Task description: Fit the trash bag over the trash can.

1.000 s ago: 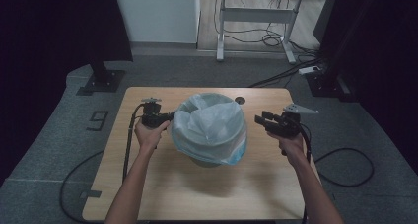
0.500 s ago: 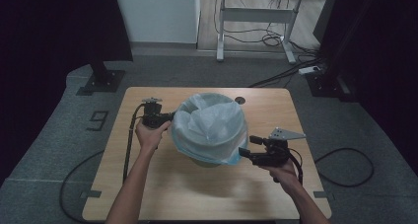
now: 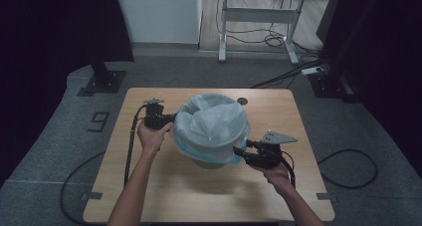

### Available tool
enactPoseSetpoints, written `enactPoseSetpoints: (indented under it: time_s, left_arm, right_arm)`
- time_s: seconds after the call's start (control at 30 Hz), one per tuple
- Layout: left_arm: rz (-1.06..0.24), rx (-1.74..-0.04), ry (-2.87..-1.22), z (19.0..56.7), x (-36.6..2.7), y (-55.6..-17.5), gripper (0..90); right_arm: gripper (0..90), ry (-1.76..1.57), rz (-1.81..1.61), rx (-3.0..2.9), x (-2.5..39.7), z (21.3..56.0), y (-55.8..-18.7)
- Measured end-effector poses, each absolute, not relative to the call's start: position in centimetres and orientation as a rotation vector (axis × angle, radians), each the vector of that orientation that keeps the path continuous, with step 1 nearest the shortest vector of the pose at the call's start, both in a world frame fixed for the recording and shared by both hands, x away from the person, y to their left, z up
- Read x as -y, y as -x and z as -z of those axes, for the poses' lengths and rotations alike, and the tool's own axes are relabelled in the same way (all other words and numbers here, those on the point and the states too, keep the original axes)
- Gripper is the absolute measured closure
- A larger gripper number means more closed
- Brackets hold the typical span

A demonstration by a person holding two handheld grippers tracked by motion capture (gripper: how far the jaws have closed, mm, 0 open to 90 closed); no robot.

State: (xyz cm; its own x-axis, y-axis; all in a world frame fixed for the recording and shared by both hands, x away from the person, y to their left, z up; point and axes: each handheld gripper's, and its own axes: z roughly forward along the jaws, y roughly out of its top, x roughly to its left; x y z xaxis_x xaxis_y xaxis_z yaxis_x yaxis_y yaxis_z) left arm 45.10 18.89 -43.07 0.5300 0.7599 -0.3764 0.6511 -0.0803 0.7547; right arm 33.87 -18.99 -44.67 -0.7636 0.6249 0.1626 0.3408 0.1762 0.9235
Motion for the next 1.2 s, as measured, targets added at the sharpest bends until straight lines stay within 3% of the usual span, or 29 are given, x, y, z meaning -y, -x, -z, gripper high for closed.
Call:
enactPoseSetpoints:
  time_s: [0.1,0.13,0.63,0.9,0.97,1.07,1.1,1.2]
  left_arm:
    - [-0.144,-1.175,-1.796,43.0,-18.9,-45.0,89.4]
    - [-0.143,-1.176,-1.794,43.0,-19.0,-45.0,89.4]
    - [-0.133,-1.21,-1.846,45.2,-18.8,-45.1,89.4]
    - [-0.141,-1.233,-1.876,45.9,-18.6,-45.0,87.1]
    - [-0.199,-1.244,-1.867,45.5,-18.9,-44.6,80.0]
    - [-0.333,-1.237,-1.827,44.2,-20.0,-43.1,60.8]
    - [-0.354,-1.231,-1.821,43.7,-20.5,-42.7,52.0]
    - [-0.41,-1.215,-1.786,42.4,-21.7,-41.4,36.4]
  right_arm:
    - [84.6,-0.88,-1.614,-2.192,18.8,44.9,-33.6]
    - [87.8,-0.867,-1.624,-2.19,18.9,45.1,-33.5]
    - [88.5,-0.972,-1.461,-2.354,18.6,53.0,-35.3]
    - [87.8,-1.012,-1.454,-2.377,18.2,54.5,-36.1]
    - [83.2,-1.012,-1.465,-2.367,18.4,54.4,-36.0]
    - [65.2,-1.008,-1.487,-2.296,18.9,53.9,-35.7]
    - [55.6,-1.019,-1.505,-2.26,19.2,53.6,-35.5]
    - [42.8,-1.05,-1.538,-2.203,19.9,53.1,-35.2]
